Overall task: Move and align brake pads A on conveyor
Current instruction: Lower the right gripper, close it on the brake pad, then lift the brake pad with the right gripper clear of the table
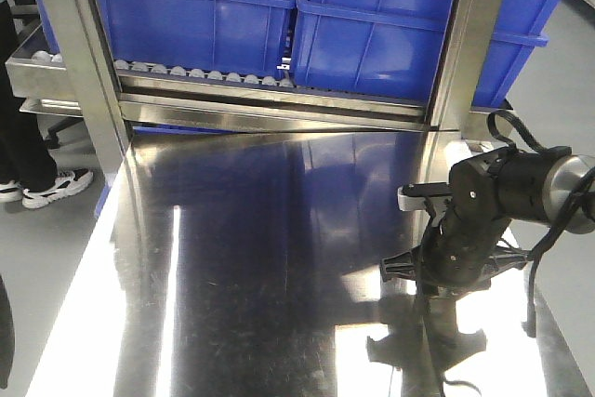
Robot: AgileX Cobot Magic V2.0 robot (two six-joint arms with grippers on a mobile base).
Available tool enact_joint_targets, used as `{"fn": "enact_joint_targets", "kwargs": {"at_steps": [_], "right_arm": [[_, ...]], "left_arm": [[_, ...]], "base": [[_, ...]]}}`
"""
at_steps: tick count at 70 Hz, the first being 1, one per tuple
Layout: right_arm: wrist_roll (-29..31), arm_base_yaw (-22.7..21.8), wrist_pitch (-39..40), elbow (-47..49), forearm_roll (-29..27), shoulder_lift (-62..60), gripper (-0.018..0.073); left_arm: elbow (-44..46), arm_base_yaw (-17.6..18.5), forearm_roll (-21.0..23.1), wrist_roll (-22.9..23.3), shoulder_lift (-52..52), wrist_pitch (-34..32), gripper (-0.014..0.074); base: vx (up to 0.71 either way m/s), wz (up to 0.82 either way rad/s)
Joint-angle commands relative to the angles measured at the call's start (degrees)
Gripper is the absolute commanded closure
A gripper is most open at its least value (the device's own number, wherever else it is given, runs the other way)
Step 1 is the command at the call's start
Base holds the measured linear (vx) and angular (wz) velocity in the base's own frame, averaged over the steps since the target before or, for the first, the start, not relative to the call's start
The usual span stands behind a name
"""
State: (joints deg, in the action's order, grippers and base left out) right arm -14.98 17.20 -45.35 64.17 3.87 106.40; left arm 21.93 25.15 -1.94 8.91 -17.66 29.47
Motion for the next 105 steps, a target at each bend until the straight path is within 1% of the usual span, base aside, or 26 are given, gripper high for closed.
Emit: {"fn": "enact_joint_targets", "kwargs": {"at_steps": [1, 32, 42, 46, 51, 60, 67, 75, 87, 105], "right_arm": [[0.3, -0.2, -0.2, 1.1, 0.8, -4.1, 0.0435], [0.6, -0.2, 2.4, 1.1, 1.0, -14.6, 0.0435], [1.7, -0.2, 2.1, 1.0, 1.0, -17.0, 0.0435], [2.2, -0.2, 3.3, -0.1, 1.0, -18.9, 0.0435], [2.7, -0.2, 6.1, -3.5, 1.0, -22.4, 0.0435], [3.4, -0.2, 11.6, -12.3, 1.3, -30.3, 0.0435], [3.8, -0.2, 13.9, -18.2, 2.6, -37.1, 0.0435], [3.9, -0.2, 14.2, -23.4, 4.3, -44.9, 0.0435], [3.9, -0.2, 14.8, -29.6, 4.4, -56.2, 0.0435], [3.9, -0.2, 14.9, -34.2, 4.5, -67.6, 0.0435]], "left_arm": [[1.9, 0.3, -0.1, 0.0, -0.3, -5.9, 0.0440], [1.9, 0.3, -0.1, 0.0, -0.3, -5.9, 0.0440], [1.9, 0.3, -0.1, 0.0, -0.3, -5.9, 0.0440], [1.9, 0.3, -0.1, 0.0, -0.3, -5.9, 0.0440], [1.9, 0.3, -0.1, 0.0, -0.3, -5.9, 0.0440], [1.9, 0.3, -0.1, 0.0, -0.3, -5.9, 0.0440], [1.9, 0.3, -0.1, 0.0, -0.3, -5.9, 0.0440], [1.9, 0.3, -0.1, 0.0, -0.3, -5.9, 0.0440], [1.9, 0.3, -0.1, 0.0, -0.3, -5.9, 0.0440], [1.9, 0.3, -0.1, 0.0, -0.3, -5.9, 0.0440]], "base": [[0.00, 0.00], [0.00, 0.00], [0.00, 0.00], [0.00, 0.00], [0.00, 0.00], [0.00, 0.00], [0.00, 0.00], [0.00, 0.00], [0.00, 0.00], [0.00, 0.00]]}}
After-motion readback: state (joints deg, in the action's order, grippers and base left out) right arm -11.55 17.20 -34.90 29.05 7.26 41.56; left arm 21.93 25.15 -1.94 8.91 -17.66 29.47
